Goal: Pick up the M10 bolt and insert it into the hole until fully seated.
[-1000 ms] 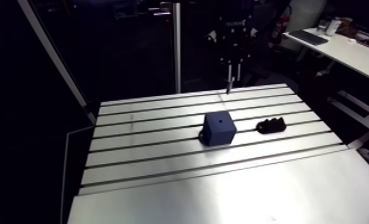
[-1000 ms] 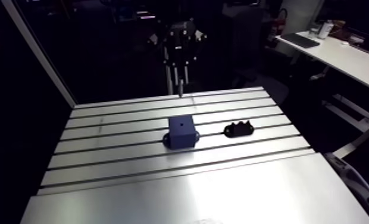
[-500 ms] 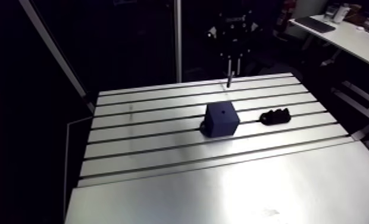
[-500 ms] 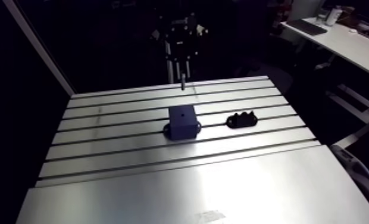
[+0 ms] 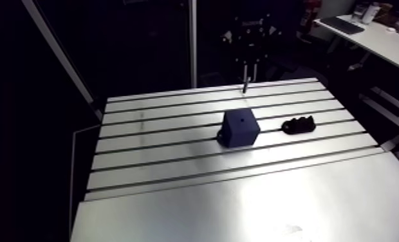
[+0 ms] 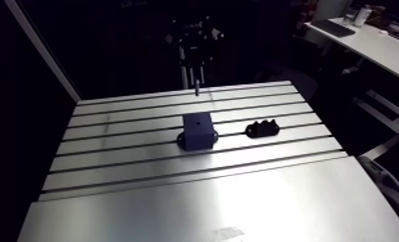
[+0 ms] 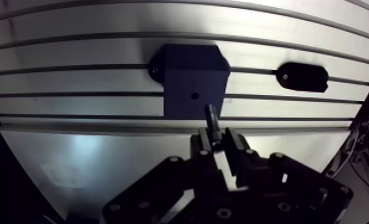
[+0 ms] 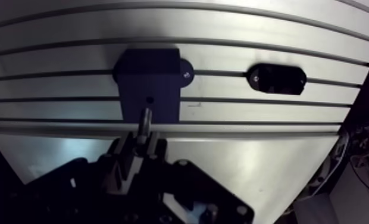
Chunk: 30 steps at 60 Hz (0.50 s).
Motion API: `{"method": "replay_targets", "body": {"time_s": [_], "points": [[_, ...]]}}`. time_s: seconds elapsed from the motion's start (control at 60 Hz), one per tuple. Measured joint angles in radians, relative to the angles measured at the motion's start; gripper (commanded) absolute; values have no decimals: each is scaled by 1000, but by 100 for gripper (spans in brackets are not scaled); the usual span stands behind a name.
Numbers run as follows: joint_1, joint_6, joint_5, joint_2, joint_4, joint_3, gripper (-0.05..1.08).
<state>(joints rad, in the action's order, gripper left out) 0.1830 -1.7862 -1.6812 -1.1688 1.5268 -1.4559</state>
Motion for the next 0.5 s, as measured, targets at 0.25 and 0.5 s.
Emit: {"method": "replay_targets", "body": {"time_s": [0.25,0.5], "points": [[0,6,4,-11,14,-28,108],[0,8,3,-20,16,-49,108]]}}
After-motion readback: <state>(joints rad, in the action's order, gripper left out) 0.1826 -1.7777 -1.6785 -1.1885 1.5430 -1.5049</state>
